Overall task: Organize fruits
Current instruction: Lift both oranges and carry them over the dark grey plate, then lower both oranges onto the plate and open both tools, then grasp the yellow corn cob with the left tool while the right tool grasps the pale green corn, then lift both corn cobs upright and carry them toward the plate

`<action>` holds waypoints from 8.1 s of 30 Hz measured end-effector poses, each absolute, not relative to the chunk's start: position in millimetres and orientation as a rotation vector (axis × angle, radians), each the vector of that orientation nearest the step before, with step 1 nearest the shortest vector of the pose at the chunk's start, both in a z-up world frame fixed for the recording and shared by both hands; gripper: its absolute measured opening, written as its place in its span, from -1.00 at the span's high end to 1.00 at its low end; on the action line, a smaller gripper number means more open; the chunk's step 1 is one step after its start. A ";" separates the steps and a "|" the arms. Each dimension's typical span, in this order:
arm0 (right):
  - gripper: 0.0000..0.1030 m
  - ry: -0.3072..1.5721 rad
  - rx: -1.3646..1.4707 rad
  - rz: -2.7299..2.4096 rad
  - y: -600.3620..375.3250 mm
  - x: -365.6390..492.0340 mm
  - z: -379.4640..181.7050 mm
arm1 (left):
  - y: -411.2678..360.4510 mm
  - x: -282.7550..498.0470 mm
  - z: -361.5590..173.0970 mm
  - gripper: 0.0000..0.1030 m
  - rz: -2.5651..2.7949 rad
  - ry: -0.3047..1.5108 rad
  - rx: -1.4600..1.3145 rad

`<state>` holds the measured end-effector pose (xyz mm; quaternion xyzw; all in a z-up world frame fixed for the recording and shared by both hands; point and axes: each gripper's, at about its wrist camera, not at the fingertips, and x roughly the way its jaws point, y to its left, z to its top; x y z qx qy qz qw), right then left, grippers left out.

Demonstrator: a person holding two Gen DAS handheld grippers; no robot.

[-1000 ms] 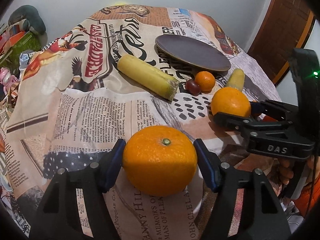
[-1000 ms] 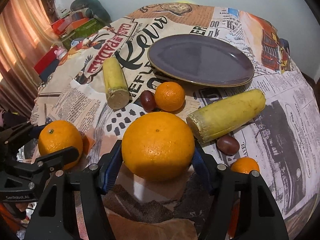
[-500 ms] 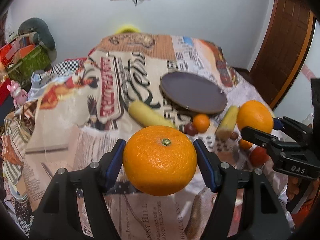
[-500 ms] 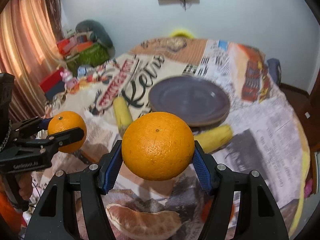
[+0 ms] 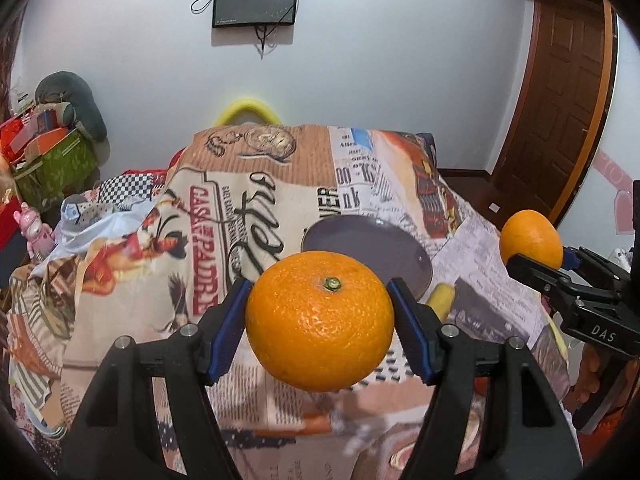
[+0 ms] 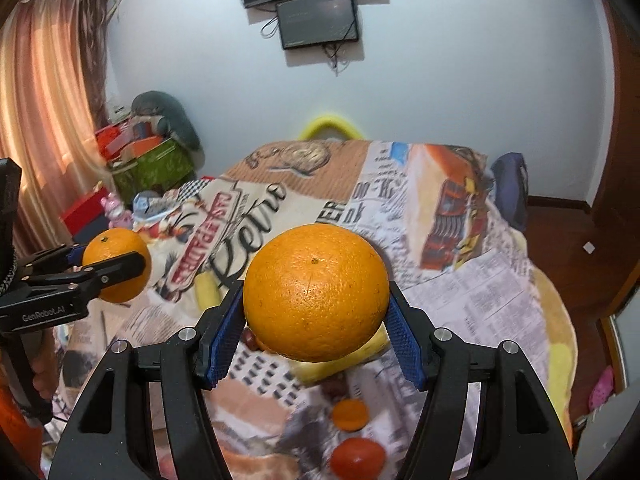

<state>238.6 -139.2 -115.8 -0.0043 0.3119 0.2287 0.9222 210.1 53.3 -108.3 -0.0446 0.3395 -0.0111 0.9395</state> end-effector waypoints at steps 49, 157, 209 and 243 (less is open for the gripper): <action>-0.22 0.894 -0.165 0.479 -95.1 407.9 -214.5 | 47.3 425.6 -205.2 -0.33 -0.032 0.949 -0.085; -0.23 1.047 0.086 0.391 -154.8 318.8 -231.1 | 84.6 243.3 -236.2 -0.19 0.001 1.060 -0.128; 0.16 1.013 -0.116 0.388 -206.5 295.1 -226.7 | 100.7 268.2 -251.3 0.26 0.040 1.056 -0.168; 0.32 0.893 0.032 0.349 -208.4 329.0 -203.0 | 70.9 270.6 -186.4 0.33 -0.042 0.928 -0.108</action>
